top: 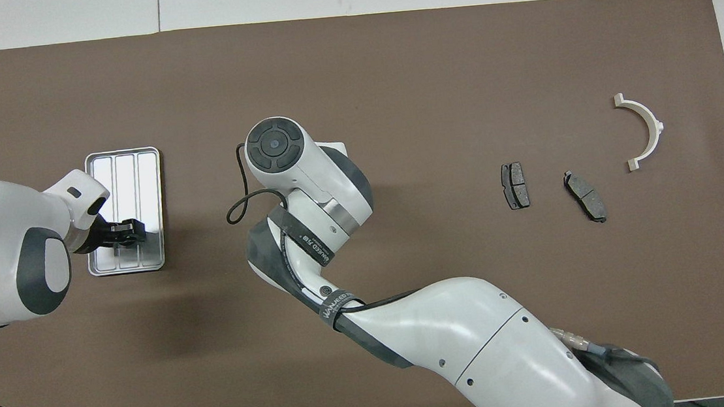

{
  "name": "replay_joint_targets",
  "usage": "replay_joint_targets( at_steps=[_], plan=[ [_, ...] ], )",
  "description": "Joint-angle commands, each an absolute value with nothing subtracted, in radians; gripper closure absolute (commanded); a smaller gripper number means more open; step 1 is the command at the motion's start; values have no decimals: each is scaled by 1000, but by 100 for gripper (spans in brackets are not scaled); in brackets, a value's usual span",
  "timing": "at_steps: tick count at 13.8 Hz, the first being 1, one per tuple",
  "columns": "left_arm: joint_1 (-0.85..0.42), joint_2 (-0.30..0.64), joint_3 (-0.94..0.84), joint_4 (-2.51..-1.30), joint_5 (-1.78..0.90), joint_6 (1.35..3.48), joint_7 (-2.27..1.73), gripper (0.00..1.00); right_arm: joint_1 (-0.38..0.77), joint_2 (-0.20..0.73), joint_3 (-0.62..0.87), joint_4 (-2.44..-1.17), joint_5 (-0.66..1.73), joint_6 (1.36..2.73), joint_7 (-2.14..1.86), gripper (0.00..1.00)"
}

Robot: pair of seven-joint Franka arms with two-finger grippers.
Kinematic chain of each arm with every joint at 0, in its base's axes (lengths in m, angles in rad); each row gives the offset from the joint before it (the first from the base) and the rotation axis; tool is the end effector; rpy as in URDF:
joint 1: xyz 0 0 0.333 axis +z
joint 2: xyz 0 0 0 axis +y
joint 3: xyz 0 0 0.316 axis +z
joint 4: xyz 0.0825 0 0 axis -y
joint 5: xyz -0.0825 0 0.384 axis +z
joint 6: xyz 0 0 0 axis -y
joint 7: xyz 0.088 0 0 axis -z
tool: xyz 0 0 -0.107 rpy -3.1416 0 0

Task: Pick bearing gear from pile to tray
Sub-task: 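Set the second bearing at center with the right gripper while the left withdraws, then reach the left gripper to the bearing while the right gripper returns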

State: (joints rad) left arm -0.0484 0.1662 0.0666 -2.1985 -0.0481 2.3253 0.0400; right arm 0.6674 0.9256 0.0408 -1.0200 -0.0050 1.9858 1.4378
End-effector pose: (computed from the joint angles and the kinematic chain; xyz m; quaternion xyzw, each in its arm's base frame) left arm 0.5454 0.0089 0.3048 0.9997 0.0056 -0.0191 0.0122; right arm 0.6014 0.4997 0.2903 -0.9312 0.3636 0.0024 0.0245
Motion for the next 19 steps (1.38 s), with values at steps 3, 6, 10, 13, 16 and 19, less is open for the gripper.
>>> replay_joint_targets(
  at_steps=[3, 6, 10, 13, 16, 19],
  plan=[
    [-63, 150, 71, -2082, -41, 2186, -58, 0, 663, 917, 25, -1014, 6, 1970, 1445, 0],
    [-80, 156, 66, -2057, -44, 2177, -152, 0, 617, 836, 11, -1012, 12, 1860, 1289, 0],
    [-208, 182, 69, -1987, -45, 2171, -497, 0, 438, 637, 11, -1012, 15, 1705, 780, 0],
    [-325, 236, 69, -1887, -46, 2161, -699, 0, 257, 530, 9, -1019, 17, 1577, 284, 0],
    [-461, 427, 72, -1667, -45, 2102, -912, 0, 144, 415, -11, -1076, 23, 1542, 63, 0],
    [-515, 460, 72, -1692, -34, 2152, -985, 0, 103, 286, -40, -1202, 26, 1531, 34, 0]
  ],
)
